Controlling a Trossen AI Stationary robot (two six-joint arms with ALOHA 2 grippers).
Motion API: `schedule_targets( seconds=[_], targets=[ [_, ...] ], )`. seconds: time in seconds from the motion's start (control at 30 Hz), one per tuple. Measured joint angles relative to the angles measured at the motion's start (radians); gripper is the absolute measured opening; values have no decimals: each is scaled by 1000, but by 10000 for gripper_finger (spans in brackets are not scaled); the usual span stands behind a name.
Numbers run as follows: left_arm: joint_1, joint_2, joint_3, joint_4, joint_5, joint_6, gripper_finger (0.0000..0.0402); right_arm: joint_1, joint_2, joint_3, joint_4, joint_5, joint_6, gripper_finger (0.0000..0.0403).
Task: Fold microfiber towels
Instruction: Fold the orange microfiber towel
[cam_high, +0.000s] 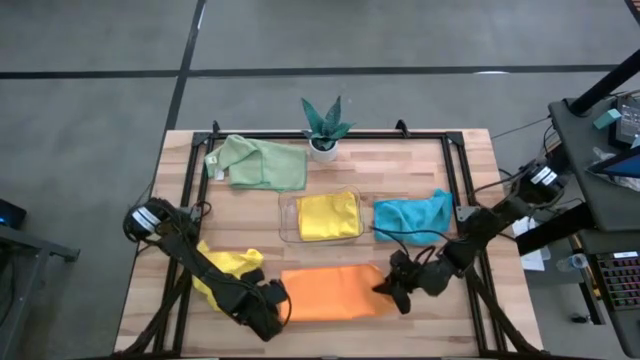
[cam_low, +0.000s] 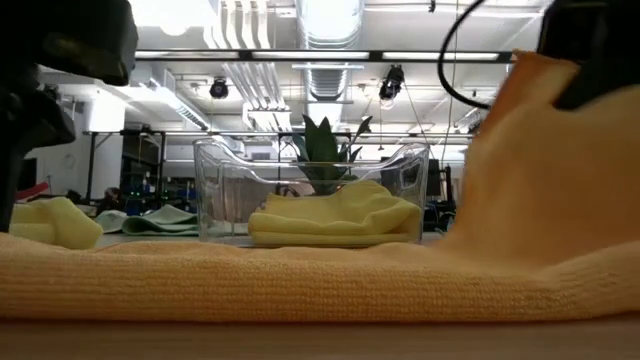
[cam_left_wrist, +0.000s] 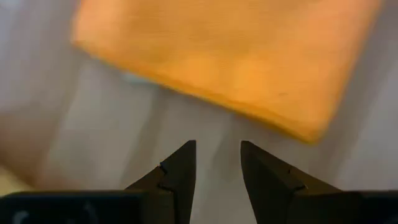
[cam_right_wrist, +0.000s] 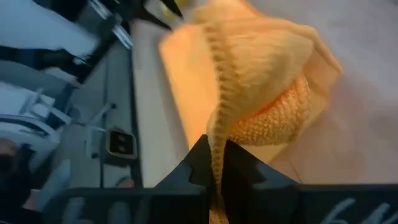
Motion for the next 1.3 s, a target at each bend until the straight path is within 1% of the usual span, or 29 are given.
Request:
schedule_targets(
  seconds=[0.07,0.13,0.23,0.43,0.6,1.3],
  targets=[
    [-5,0,-22,75,-2,0,111,-21,18,10,37,0,-50,13],
    [-7,0,-38,135,-16,0,111,-40,39,29,38,0,-94,13],
    [-6,2,-49,183,-35,1,111,-63,75,65,42,0,-146,12],
    [-6,4,-66,187,-54,1,111,-94,149,128,43,-5,-219,12],
    [-6,4,-75,191,-58,0,111,-107,183,146,43,-13,-224,12],
    [-6,4,-75,189,-58,0,111,-115,200,147,60,-19,-235,12]
  ],
)
